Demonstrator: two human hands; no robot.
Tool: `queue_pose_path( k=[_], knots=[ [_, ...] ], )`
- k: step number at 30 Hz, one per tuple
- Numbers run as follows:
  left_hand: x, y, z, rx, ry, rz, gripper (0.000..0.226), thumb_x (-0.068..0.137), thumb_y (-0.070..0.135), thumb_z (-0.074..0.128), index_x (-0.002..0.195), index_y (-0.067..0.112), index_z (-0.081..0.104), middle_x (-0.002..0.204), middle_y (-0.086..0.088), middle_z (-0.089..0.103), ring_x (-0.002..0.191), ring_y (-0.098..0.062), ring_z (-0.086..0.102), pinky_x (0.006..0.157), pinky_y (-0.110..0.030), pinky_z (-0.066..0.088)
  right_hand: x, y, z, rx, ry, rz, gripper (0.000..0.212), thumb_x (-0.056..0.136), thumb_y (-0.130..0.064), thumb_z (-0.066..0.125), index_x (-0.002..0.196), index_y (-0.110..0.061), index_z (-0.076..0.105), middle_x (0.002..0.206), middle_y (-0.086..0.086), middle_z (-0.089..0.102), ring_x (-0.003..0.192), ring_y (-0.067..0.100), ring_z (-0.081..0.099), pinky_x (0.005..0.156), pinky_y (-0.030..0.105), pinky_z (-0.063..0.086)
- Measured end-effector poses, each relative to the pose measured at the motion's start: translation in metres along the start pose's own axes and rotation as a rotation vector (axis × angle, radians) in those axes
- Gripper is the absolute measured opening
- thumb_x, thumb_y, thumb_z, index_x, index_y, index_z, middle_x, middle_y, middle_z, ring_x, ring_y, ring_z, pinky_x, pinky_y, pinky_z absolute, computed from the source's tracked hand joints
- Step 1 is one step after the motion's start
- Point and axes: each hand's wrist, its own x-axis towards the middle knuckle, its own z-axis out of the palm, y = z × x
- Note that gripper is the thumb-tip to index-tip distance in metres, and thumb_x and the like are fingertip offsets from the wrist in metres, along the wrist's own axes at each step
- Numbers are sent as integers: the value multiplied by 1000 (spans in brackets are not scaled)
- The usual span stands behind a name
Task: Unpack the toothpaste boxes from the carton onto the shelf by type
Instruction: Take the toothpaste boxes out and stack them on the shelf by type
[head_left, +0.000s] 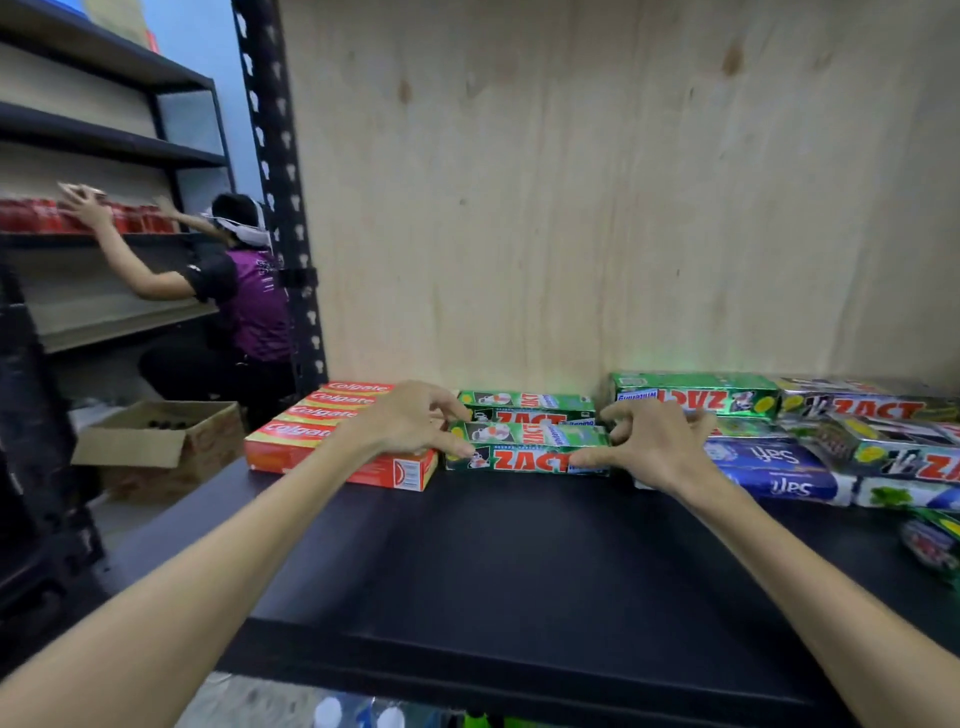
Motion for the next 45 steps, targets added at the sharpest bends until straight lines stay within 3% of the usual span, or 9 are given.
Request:
queue_pose_path(
  k=[1,2,3,5,17,22,27,31,45],
  knots=[
    [3,0,2,-1,2,-6,50,75,37,87,120,23,70,117,9,64,68,6,40,78,-30,54,2,1,1,-69,19,-39,70,53,-73,80,105,-27,71,74,-10,72,101,11,57,76,37,14],
    [7,0,4,16,30,-4,49,75,36,87,118,22,71,120,6,66,110,-27,48,86,-37,55,5,3,2,-151,34,-80,70,52,-77,77,102,-29,70,73,-12,71,104,14,55,78,37,15],
    [12,-3,5,46,71,-1,48,73,35,88,116,23,72,122,5,67,98,-21,68,95,-40,52,8,3,3,-233,44,-118,72,52,-82,74,102,-31,69,74,-13,70,107,16,51,81,37,16],
    [20,-8,8,111,144,12,50,72,36,88,118,25,71,125,4,65,116,-16,60,100,-37,46,14,5,6,-355,52,-188,79,51,-88,67,107,-32,66,78,-13,68,109,18,46,90,40,18],
    [45,-28,7,69,171,5,60,71,44,87,125,26,67,125,7,66,111,-10,59,85,-27,39,40,11,16,-355,49,-241,94,51,-91,62,125,-34,58,79,-16,69,111,15,45,78,34,12],
    [50,-26,8,43,161,-11,62,72,36,89,128,23,66,128,6,68,107,-8,61,89,-26,41,45,14,22,-409,43,-191,83,47,-96,56,98,-32,65,79,-13,69,104,17,46,73,36,12],
    [44,-20,14,33,167,-28,63,76,32,86,134,22,62,134,4,65,113,-10,59,90,-27,39,41,17,22,-377,62,-203,102,41,-100,36,110,-31,67,78,-14,70,102,15,46,73,35,12],
    [38,-7,16,-90,144,17,68,73,40,87,134,25,61,133,8,64,119,-10,59,97,-28,42,30,16,12,-259,180,-245,74,56,-95,50,93,-34,67,68,-21,69,104,12,46,73,35,12],
    [71,107,107,-355,242,106,62,85,44,77,139,23,55,130,3,62,116,-10,58,89,-22,45,12,91,-58,-293,317,3,94,67,-78,66,143,-26,51,142,0,58,132,28,36,100,46,20]
  ],
)
